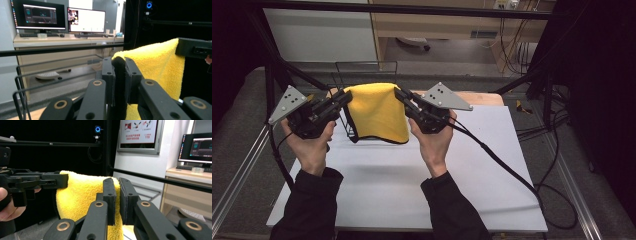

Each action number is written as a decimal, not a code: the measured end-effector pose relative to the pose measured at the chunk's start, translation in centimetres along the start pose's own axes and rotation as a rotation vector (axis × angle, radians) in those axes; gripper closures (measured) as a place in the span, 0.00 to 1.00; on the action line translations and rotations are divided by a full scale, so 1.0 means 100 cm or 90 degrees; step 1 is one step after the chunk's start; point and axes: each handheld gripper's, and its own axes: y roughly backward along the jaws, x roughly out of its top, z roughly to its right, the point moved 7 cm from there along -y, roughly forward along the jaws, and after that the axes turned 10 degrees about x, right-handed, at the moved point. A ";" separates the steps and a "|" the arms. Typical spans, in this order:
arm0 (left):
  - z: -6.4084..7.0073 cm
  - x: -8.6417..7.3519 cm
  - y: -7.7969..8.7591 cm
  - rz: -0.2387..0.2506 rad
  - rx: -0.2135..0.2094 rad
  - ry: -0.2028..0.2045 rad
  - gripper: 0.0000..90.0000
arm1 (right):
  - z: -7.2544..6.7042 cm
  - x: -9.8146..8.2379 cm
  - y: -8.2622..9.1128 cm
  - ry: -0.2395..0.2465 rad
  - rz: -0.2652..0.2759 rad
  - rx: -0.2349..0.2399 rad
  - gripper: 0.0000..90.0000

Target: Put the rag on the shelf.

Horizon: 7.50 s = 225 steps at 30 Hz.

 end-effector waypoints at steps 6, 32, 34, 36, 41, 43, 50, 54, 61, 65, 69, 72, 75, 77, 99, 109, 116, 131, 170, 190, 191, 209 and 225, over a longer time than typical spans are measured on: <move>-0.007 0.018 -0.001 0.018 0.011 -0.001 0.90 | 0.000 0.016 -0.009 0.013 0.013 -0.002 0.94; -0.033 0.093 -0.022 0.077 0.036 -0.010 0.90 | 0.018 0.088 -0.051 0.051 0.057 -0.032 0.94; -0.035 0.097 -0.024 0.077 0.037 -0.008 0.90 | 0.020 0.093 -0.054 0.051 0.058 -0.033 0.94; -0.036 0.102 -0.025 0.079 0.040 -0.006 0.90 | 0.020 0.098 -0.057 0.057 0.060 -0.034 0.94; -0.042 0.112 -0.029 0.081 0.044 -0.006 0.90 | 0.023 0.107 -0.062 0.058 0.062 -0.035 0.94; -0.043 0.116 -0.031 0.082 0.047 -0.004 0.90 | 0.023 0.110 -0.065 0.059 0.063 -0.035 0.94; -0.051 0.124 -0.039 0.088 0.050 0.008 0.90 | 0.030 0.117 -0.075 0.057 0.068 -0.038 0.94; -0.054 0.130 -0.044 0.093 0.053 0.007 0.90 | 0.033 0.123 -0.078 0.056 0.073 -0.038 0.94; -0.066 0.131 -0.061 0.086 0.065 0.013 0.90 | 0.044 0.126 -0.092 0.062 0.060 -0.048 0.94; -0.071 0.133 -0.070 0.082 0.072 0.009 0.90 | 0.050 0.125 -0.098 0.062 0.054 -0.050 0.94; -0.074 0.131 -0.079 0.080 0.070 0.012 0.90 | 0.057 0.123 -0.102 0.059 0.049 -0.056 0.94; -0.075 0.127 -0.085 0.078 0.068 0.007 0.90 | 0.062 0.121 -0.104 0.058 0.045 -0.059 0.94; -0.079 0.121 -0.090 0.072 0.072 0.003 0.90 | 0.068 0.116 -0.108 0.050 0.031 -0.061 0.94; -0.081 0.119 -0.092 0.070 0.077 -0.001 0.90 | 0.071 0.113 -0.111 0.047 0.029 -0.059 0.94; -0.088 0.055 -0.093 0.016 0.063 -0.014 0.90 | 0.083 0.051 -0.120 0.036 -0.041 -0.041 0.94; -0.084 0.025 -0.080 -0.012 0.041 -0.030 0.89 | 0.076 0.017 -0.110 0.002 -0.062 -0.014 0.94; -0.084 0.028 -0.068 -0.003 0.030 -0.031 0.89 | 0.067 0.019 -0.106 0.003 -0.049 0.015 0.94; -0.080 0.014 -0.041 -0.048 -0.002 -0.057 0.88 | 0.040 0.015 -0.089 -0.011 -0.132 0.087 0.93; -0.072 -0.004 -0.042 -0.253 -0.003 -0.070 1.00 | 0.016 -0.033 -0.076 0.027 -0.276 0.152 0.90; -0.071 -0.049 -0.040 -0.299 -0.018 -0.103 1.00 | 0.014 -0.052 -0.082 -0.034 -0.306 0.148 1.00; -0.071 -0.052 -0.041 -0.298 -0.017 -0.104 1.00 | 0.015 -0.056 -0.082 -0.039 -0.316 0.141 1.00; -0.072 -0.063 -0.045 -0.278 -0.013 -0.078 0.98 | 0.029 -0.076 -0.081 -0.046 -0.288 0.102 0.86; -0.056 -0.115 0.007 -0.319 -0.036 -0.083 0.40 | 0.053 -0.076 0.019 -0.095 -0.268 0.056 0.30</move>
